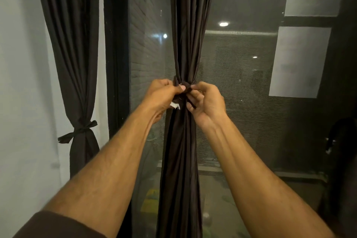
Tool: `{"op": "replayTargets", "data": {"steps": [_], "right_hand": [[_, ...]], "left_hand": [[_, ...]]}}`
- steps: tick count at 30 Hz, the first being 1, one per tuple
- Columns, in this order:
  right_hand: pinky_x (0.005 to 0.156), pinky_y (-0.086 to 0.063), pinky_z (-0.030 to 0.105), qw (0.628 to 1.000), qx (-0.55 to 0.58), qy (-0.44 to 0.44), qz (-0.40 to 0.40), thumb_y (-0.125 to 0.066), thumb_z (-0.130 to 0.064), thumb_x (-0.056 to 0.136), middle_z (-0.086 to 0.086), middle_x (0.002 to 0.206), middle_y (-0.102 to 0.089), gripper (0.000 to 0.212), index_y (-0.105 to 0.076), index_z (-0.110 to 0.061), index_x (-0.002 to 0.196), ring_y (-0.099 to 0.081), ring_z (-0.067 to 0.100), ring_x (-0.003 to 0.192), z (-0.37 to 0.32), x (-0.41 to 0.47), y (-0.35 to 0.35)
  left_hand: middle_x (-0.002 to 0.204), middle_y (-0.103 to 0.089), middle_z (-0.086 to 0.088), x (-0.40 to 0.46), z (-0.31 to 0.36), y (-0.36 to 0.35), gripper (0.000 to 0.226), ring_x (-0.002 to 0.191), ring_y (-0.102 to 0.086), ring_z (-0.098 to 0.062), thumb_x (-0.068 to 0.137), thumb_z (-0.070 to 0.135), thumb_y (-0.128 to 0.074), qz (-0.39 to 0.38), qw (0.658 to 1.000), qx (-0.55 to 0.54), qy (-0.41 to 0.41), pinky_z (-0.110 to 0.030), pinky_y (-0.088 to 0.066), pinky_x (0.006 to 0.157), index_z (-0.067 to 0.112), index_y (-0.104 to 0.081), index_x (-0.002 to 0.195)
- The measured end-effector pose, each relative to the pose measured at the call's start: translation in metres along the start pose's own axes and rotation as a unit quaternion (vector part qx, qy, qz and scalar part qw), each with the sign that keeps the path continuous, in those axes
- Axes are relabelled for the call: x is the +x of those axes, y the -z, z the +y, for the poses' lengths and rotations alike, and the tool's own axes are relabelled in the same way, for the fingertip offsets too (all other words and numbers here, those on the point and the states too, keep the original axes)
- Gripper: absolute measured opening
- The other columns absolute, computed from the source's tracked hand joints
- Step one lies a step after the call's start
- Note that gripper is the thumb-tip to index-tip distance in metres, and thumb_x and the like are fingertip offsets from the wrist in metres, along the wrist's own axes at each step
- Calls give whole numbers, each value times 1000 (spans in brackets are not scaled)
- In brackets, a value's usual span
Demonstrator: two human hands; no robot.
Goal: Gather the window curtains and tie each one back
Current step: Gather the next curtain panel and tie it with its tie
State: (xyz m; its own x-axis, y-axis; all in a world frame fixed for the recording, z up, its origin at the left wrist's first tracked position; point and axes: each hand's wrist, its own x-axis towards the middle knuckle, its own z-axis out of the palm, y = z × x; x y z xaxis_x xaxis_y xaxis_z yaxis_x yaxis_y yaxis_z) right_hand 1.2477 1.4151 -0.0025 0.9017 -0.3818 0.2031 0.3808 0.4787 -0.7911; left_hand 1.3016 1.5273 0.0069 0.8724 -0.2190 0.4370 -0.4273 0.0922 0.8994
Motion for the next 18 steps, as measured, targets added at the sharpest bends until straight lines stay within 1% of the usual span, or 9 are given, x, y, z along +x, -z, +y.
{"op": "replayTargets", "data": {"steps": [2,4,6,8,10,13,14,16,18], "right_hand": [[76,-44,31,1000,12,-8,-27,-65,-8,83,9,98,-73,13,-69,-11,95,-67,19,91,3,2,-1],[75,-42,31,999,2,-10,-39,-73,-10,77,7,102,-72,37,-69,-7,114,-65,17,95,6,4,-6],[68,-43,30,1000,-17,7,-22,-76,-2,74,5,96,-72,58,-60,-6,130,-67,16,90,5,7,-8],[68,-49,31,997,-65,39,-23,-70,4,83,3,89,-73,43,-60,-10,122,-70,17,87,2,7,-6],[73,-57,35,991,-115,67,-34,-64,1,92,5,91,-74,20,-61,-9,110,-73,20,90,-1,1,-2],[69,-64,37,970,-209,126,1,-65,-9,98,8,95,-77,13,-59,-8,110,-78,20,84,-4,-1,6],[70,-65,40,949,-268,163,22,-67,-14,98,7,91,-77,12,-61,-10,108,-79,20,80,-5,2,9],[71,-64,48,874,-415,247,54,-68,-27,96,1,80,-76,9,-64,-20,94,-77,20,72,-8,2,14],[70,-61,44,793,-528,296,73,-66,-35,98,-5,77,-72,16,-63,-25,85,-73,17,72,-12,-1,20]], "left_hand": [[86,-61,-19,2,-3,2,15,81,-58,-27,92,12,-72,-11,1000,8,-10,-30,-44,60,6,-59,88],[90,-67,-26,3,-5,2,16,83,-62,-28,93,13,-71,-20,999,22,-19,-34,-48,67,-1,-63,97],[96,-71,-26,4,-4,1,19,87,-67,-29,93,11,-71,-22,998,48,-28,-40,-52,77,-5,-65,100],[93,-71,-23,5,-3,1,9,86,-66,-27,92,10,-70,-21,997,71,-38,-41,-52,79,2,-65,95],[93,-72,-20,5,-3,3,13,83,-67,-22,93,11,-71,-20,996,76,-42,-39,-54,77,-1,-65,95],[90,-69,-16,-1,-2,4,29,73,-62,-16,93,11,-71,-25,997,62,-36,-23,-48,57,-14,-63,106],[90,-67,-16,-5,0,3,32,72,-61,-16,93,10,-71,-27,998,55,-32,-22,-46,53,-16,-62,108],[96,-69,-19,-12,4,1,35,72,-63,-16,92,9,-72,-36,998,35,-24,-22,-48,53,-17,-63,112],[104,-71,-24,-19,8,0,31,74,-67,-17,89,4,-74,-56,998,5,-11,-24,-56,57,-15,-66,112]]}}
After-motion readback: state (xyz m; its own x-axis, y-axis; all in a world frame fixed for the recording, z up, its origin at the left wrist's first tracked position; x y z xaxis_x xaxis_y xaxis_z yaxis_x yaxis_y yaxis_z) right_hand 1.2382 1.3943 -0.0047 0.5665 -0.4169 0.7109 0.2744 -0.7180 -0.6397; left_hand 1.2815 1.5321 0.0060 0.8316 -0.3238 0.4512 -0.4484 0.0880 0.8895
